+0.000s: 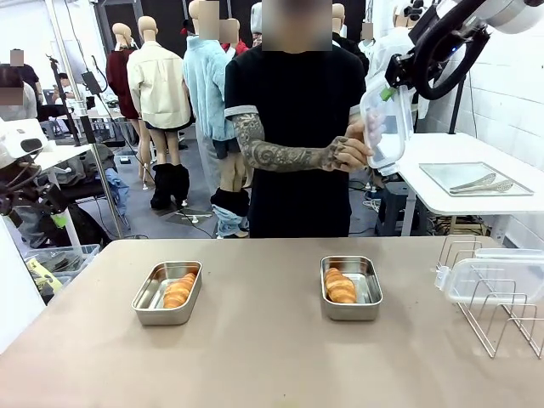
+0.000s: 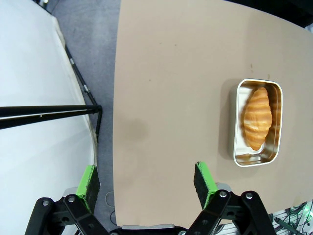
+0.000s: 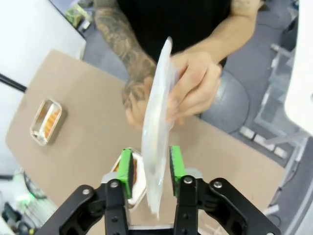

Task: Place the bread in airtight containers.
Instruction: Pick up one Airtight Container lid and hand it to the human.

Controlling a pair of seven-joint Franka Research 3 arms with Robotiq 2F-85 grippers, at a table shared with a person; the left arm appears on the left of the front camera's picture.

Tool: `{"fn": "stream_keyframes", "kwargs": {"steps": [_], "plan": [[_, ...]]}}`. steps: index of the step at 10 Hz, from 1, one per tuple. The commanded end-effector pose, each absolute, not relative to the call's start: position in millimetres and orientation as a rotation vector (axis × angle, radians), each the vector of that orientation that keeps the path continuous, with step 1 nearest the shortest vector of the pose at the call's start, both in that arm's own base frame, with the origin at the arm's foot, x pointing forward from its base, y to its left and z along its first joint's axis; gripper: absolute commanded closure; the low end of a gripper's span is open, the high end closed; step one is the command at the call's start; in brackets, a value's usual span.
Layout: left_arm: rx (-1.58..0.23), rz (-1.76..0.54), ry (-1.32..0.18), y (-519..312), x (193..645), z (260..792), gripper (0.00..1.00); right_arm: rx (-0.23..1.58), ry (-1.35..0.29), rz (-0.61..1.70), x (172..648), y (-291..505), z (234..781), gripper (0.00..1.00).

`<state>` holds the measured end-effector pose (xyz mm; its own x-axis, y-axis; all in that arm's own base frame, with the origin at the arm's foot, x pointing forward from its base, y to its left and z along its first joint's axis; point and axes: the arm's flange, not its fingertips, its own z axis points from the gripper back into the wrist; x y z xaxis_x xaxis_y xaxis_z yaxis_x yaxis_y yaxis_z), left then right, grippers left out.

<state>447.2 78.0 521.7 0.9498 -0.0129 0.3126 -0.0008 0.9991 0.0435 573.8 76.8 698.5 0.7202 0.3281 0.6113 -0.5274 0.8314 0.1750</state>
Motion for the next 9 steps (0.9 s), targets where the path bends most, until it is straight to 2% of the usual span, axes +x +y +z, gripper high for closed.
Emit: {"fn": "stream_keyframes", "kwargs": {"steps": [1,2,4,7,9], "plan": [[0.068,0.015,-0.316,77.8,445.1,522.2,0.0,0.271,-0.499,0.609,550.8,76.7,697.2,0.04],[0.068,0.015,-0.316,77.8,445.1,522.2,0.0,0.228,-0.437,0.672,538.4,74.7,694.5,0.0],[0.068,0.015,-0.316,77.8,445.1,522.2,0.0,0.123,-0.23,0.91,510.6,60.5,682.7,0.0],[0.068,0.015,-0.316,77.8,445.1,522.2,0.0,0.041,0.029,1.12,490.6,36.3,651.0,0.0],[0.068,0.015,-0.316,77.8,445.1,522.2,0.0,-0.029,0.133,1.258,466.0,24.9,618.9,0.0]]}}
